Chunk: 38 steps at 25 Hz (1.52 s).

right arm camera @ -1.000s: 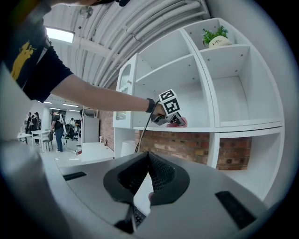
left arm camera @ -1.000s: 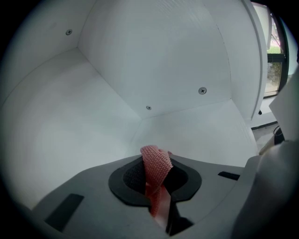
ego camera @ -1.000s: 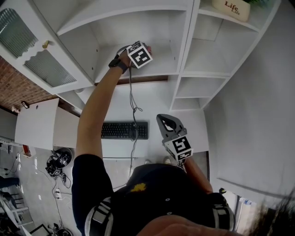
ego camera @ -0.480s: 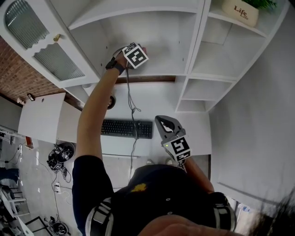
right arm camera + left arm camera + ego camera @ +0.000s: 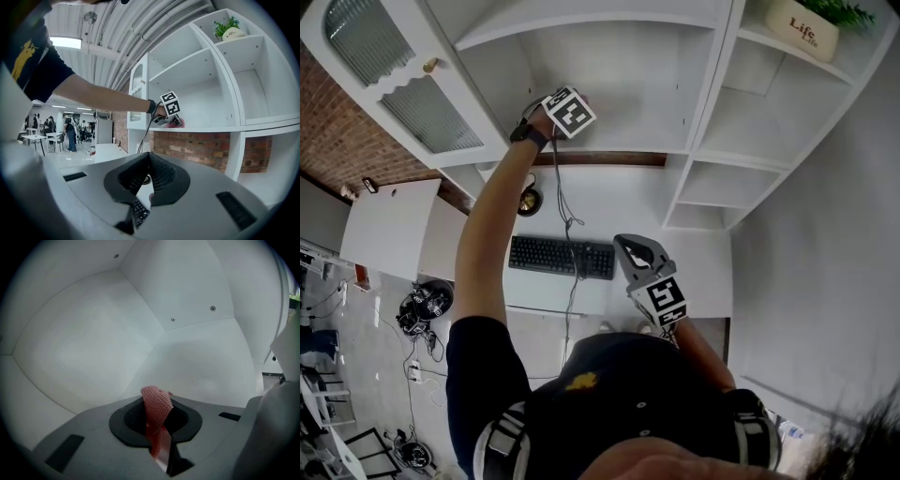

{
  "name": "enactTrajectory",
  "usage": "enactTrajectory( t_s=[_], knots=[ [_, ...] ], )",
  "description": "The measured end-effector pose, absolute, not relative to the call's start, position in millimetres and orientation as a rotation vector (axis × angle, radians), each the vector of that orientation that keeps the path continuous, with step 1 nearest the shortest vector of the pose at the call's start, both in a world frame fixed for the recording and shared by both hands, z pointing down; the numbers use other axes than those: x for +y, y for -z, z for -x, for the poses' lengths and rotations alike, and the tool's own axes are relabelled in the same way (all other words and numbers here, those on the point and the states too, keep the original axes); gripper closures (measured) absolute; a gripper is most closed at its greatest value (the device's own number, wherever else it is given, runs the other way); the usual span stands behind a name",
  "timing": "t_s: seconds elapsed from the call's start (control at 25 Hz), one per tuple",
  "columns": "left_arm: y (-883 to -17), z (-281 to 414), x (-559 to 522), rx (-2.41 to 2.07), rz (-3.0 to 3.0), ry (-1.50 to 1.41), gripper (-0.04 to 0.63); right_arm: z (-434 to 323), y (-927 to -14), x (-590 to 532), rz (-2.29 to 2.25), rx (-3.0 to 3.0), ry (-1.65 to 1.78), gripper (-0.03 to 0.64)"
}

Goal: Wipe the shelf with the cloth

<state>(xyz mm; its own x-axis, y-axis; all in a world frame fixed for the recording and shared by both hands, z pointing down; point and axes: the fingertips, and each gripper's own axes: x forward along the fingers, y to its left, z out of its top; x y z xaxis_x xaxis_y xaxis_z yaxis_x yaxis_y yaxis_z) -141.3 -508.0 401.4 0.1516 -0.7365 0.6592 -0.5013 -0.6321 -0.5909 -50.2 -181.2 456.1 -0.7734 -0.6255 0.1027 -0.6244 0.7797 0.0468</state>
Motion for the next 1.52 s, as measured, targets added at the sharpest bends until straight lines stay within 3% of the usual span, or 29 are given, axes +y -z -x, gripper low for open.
enactTrajectory(
  t_s=[1.52],
  knots=[
    [-401, 192, -497, 1.372, 2.014, 1.567, 0.531, 53, -465, -168, -0.978, -2.861, -0.007, 0.612]
  ],
)
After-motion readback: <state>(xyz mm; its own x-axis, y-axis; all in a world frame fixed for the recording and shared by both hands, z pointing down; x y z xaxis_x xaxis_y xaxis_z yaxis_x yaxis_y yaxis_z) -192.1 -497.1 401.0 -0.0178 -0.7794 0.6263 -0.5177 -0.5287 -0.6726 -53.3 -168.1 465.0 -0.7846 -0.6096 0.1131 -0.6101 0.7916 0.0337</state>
